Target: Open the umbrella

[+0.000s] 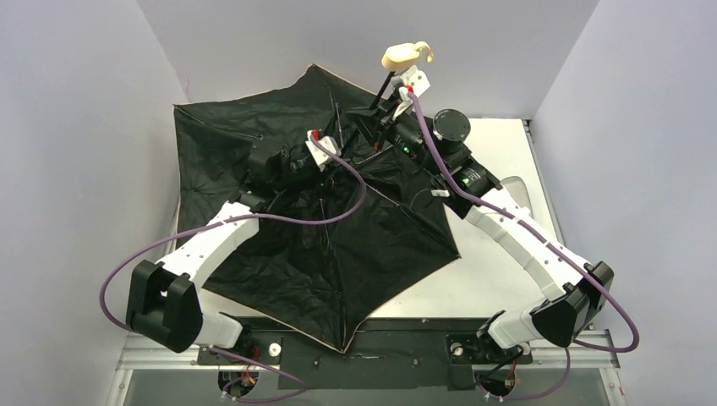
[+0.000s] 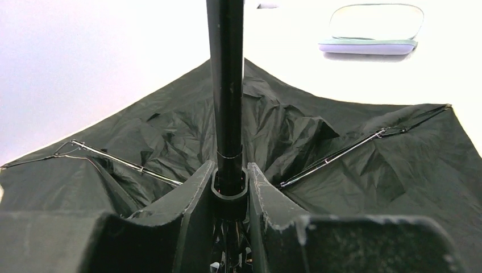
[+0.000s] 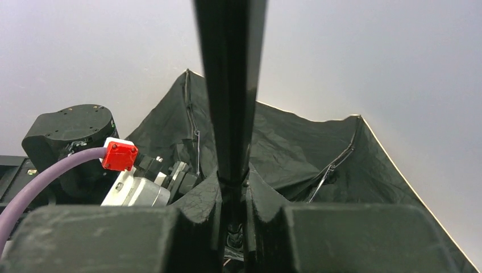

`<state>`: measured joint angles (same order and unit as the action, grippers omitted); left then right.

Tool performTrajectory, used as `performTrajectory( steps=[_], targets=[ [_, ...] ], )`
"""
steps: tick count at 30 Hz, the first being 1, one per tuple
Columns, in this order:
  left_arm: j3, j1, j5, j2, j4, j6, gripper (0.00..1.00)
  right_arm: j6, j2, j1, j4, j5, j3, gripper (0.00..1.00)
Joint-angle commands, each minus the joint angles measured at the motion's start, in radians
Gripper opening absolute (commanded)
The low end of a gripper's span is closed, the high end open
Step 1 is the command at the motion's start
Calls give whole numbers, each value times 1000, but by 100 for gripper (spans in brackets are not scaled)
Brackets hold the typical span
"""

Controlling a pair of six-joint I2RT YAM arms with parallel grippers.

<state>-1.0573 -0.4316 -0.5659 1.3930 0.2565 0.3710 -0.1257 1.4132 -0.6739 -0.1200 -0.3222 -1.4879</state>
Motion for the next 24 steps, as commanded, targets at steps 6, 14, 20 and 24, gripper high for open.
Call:
performTrajectory(
  steps=[6,14,20,24],
  targets=[
    [36,90,79,-19,-133,115,36,-77,-106,18,-183,-28,-44,0],
    [-27,-10,50,-90,-38,7,44,-82,-77,11,-189,-35,-21,0],
    [-78,-51,78,-95,5,-31,46,-74,-71,3,-186,-40,-12,0],
    [-103,-57,76,-84,13,-36,42,-68,-67,2,-182,-41,-14,0]
  ],
)
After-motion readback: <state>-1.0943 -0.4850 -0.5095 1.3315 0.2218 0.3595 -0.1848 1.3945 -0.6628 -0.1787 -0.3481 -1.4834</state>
